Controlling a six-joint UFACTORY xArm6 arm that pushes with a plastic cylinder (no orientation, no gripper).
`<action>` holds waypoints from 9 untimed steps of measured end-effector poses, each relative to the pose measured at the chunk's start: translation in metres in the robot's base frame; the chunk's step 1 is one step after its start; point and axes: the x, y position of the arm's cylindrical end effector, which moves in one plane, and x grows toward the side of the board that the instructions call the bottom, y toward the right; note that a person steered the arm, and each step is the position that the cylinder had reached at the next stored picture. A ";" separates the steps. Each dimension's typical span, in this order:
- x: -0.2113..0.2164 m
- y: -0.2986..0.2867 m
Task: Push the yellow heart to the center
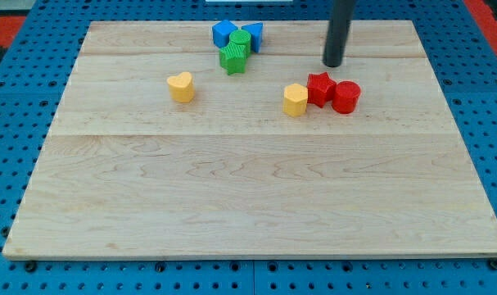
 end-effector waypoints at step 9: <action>0.021 0.049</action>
